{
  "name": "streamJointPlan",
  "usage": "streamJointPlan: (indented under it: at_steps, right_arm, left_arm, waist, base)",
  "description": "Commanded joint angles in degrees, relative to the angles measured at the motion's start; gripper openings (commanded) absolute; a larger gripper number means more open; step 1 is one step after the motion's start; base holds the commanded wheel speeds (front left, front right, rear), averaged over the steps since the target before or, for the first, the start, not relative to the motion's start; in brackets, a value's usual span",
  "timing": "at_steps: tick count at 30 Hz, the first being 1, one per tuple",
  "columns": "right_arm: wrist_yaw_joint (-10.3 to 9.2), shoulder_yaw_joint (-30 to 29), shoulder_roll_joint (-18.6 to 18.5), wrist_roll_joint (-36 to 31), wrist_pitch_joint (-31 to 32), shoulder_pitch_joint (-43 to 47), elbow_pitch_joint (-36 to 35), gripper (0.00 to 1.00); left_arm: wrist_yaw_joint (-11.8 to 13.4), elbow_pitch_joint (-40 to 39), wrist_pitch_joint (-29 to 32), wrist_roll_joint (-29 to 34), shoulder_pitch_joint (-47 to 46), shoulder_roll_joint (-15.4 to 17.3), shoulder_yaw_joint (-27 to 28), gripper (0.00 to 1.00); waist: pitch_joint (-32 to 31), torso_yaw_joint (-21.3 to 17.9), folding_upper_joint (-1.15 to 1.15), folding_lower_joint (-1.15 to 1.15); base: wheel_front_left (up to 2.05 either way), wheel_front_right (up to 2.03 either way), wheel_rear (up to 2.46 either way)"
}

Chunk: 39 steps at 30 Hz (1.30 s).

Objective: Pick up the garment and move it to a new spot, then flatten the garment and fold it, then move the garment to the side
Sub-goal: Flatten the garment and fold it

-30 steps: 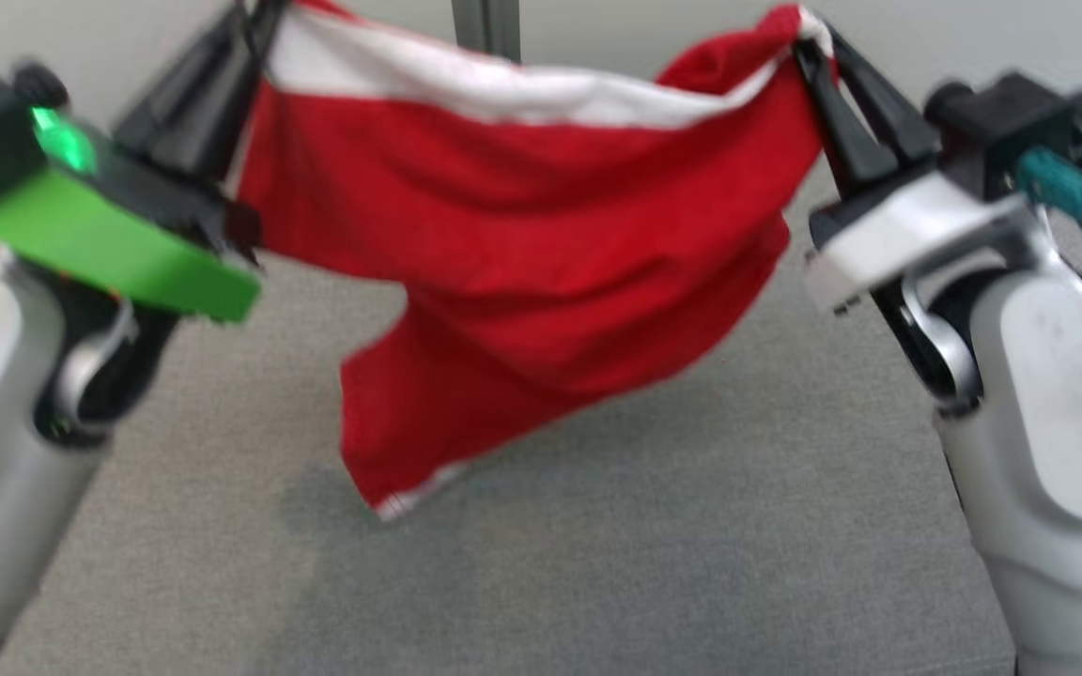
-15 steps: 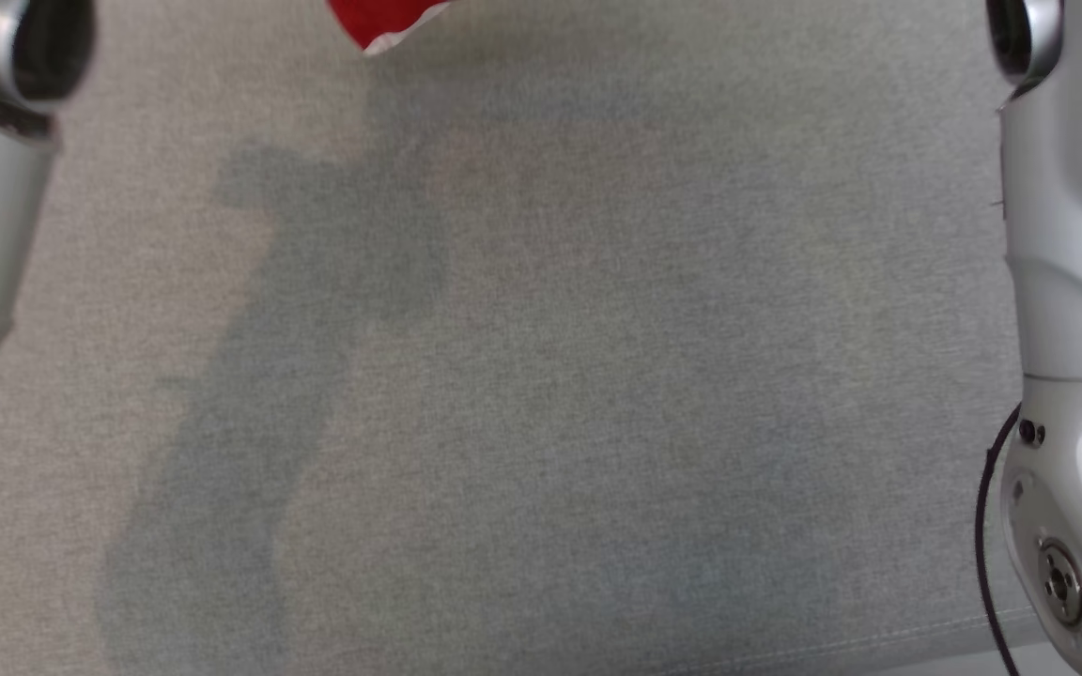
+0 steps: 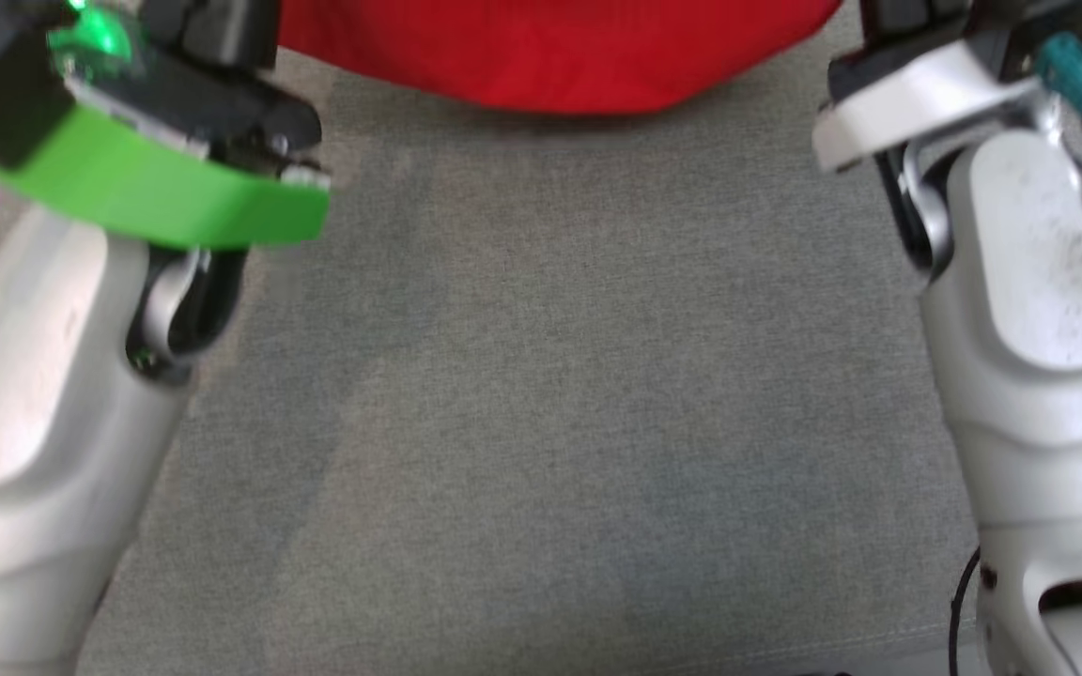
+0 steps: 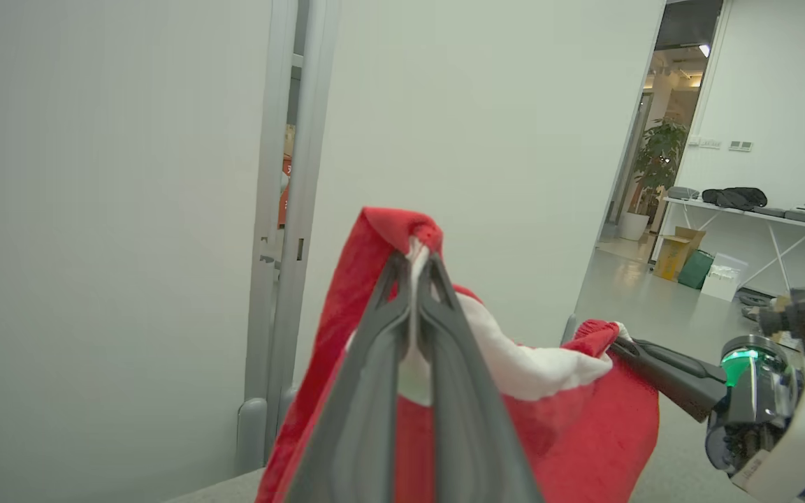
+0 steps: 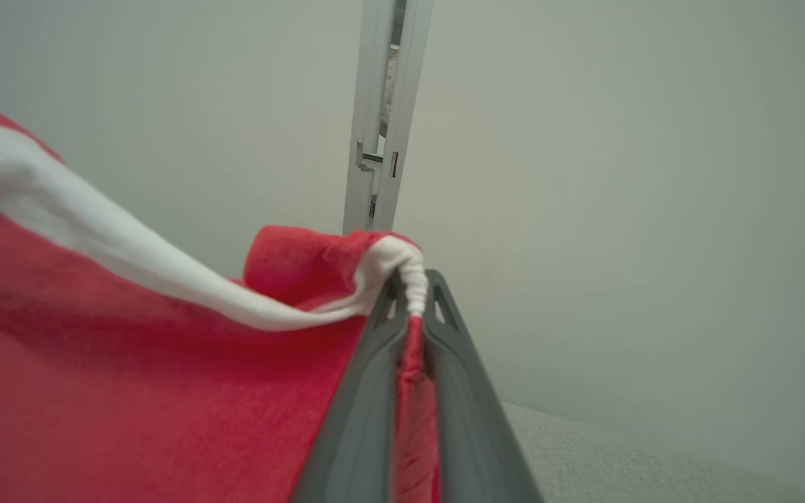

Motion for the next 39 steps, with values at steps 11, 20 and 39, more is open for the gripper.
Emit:
streamJointPlan:
  at_steps: [11, 20, 39]
  right_arm:
    - [-0.06, 1.15, -0.18, 2.43, -0.20, 23.83, -13.21, 0.00]
    - [-0.06, 0.27, -0.18, 6.34, 0.03, 42.44, -22.87, 0.00]
    - [-0.09, -3.79, -0.22, 5.64, 5.19, 51.31, -20.17, 0.00]
  left_arm:
    - [-0.20, -11.41, -0.01, 6.19, 26.80, -2.73, 6.51, 0.00]
    - [-0.20, -19.60, -0.02, 9.31, 44.67, -7.36, 9.68, 0.00]
    - [-0.07, -8.09, -0.03, 5.60, 46.58, -5.52, 5.73, 0.00]
  waist:
    - [-11.56, 1.39, 0.00, -0.01]
    - [-21.81, 1.18, 0.00, -0.01]
    - [-20.64, 0.67, 0.00, -0.01]
  base:
    - [0.00, 0.00, 0.00]
    - [0.00, 0.00, 0.00]
    - [0.00, 0.00, 0.00]
